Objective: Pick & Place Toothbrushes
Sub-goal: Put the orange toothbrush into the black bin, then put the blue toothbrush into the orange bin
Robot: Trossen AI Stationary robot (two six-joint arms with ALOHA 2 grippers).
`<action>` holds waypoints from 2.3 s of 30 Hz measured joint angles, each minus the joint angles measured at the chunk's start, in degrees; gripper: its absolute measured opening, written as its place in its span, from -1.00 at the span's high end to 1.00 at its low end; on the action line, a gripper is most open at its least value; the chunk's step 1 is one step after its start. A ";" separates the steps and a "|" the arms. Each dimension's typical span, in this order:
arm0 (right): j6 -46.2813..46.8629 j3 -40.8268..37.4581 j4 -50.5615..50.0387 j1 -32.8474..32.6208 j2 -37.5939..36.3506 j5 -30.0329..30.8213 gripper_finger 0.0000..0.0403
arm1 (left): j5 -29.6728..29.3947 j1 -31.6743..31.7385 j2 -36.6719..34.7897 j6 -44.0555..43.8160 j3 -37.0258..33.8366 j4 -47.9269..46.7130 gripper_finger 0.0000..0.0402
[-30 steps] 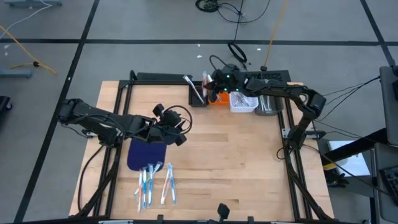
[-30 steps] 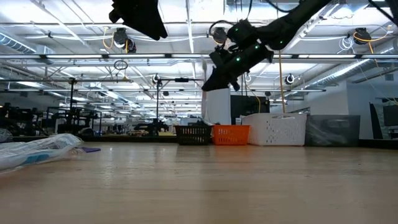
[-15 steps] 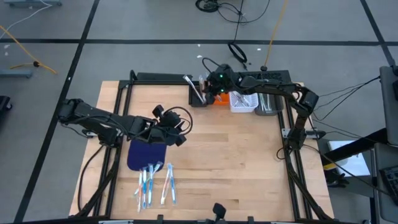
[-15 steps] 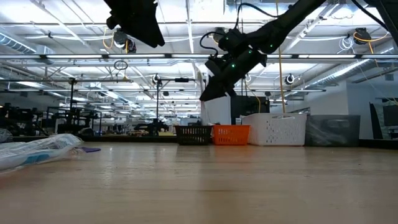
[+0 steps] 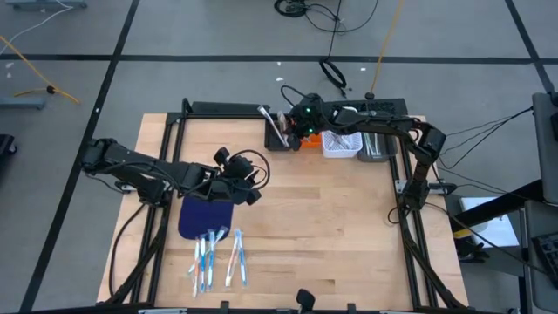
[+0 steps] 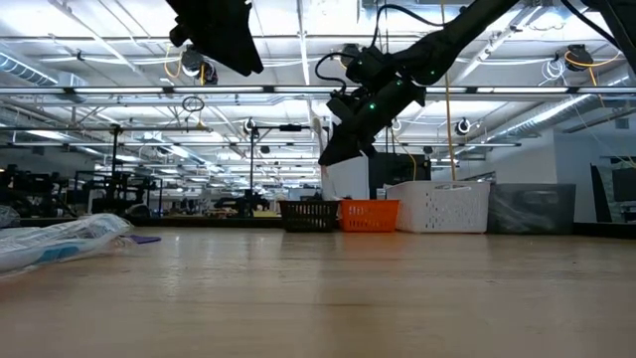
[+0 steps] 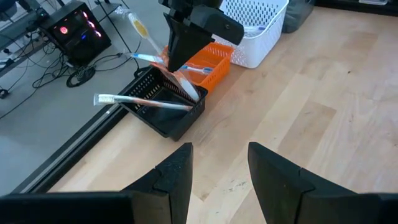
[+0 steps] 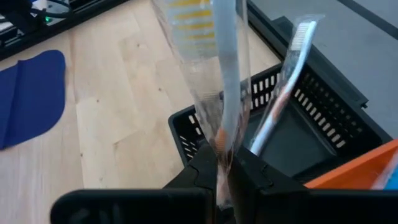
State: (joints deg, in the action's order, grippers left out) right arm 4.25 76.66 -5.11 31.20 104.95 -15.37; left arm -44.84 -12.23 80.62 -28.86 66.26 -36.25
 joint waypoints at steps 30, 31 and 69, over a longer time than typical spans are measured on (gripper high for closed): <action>-4.68 -0.04 0.56 -0.15 0.00 4.84 0.28 | 0.89 -0.06 0.00 -1.02 0.00 -1.28 0.22; -4.87 -0.04 0.56 -0.15 -0.06 4.79 0.27 | 2.03 -0.07 0.00 -1.68 0.00 -1.85 0.22; -6.95 -1.34 -4.02 -16.70 -0.55 -4.27 0.31 | 35.22 -30.00 0.33 -85.47 -19.28 -3.81 0.22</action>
State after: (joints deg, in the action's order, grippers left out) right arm -2.70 75.32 -9.13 14.50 104.40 -19.64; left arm -9.62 -42.23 80.95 -114.34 46.98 -40.06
